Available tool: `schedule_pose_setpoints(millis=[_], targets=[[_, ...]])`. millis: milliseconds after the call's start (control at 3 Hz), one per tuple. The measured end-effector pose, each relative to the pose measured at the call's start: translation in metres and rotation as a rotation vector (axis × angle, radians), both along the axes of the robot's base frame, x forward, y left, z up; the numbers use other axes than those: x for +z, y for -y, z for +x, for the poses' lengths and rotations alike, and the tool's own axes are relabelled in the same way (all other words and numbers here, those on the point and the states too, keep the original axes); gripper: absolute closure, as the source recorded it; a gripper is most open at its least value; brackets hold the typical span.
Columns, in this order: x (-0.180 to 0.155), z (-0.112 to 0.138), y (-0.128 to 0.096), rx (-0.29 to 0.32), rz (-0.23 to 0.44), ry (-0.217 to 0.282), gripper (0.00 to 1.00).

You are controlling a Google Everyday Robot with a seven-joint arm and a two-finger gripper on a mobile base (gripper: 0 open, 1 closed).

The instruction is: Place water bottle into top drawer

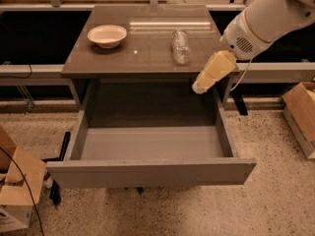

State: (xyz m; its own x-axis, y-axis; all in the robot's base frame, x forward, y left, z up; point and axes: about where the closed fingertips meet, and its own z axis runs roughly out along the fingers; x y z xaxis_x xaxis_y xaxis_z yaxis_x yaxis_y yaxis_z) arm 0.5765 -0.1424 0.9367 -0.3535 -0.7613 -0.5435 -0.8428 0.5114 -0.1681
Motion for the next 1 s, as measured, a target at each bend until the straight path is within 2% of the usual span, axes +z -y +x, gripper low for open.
schedule_pose_setpoints(millis=[333, 667, 1000], targets=[[-0.021, 0.048, -0.012, -0.076, 0.108, -0.001, 0.00], [-0.041, 0.098, -0.014, -0.157, 0.187, -0.009, 0.00], [-0.047, 0.100, -0.014, -0.154, 0.187, -0.016, 0.00]])
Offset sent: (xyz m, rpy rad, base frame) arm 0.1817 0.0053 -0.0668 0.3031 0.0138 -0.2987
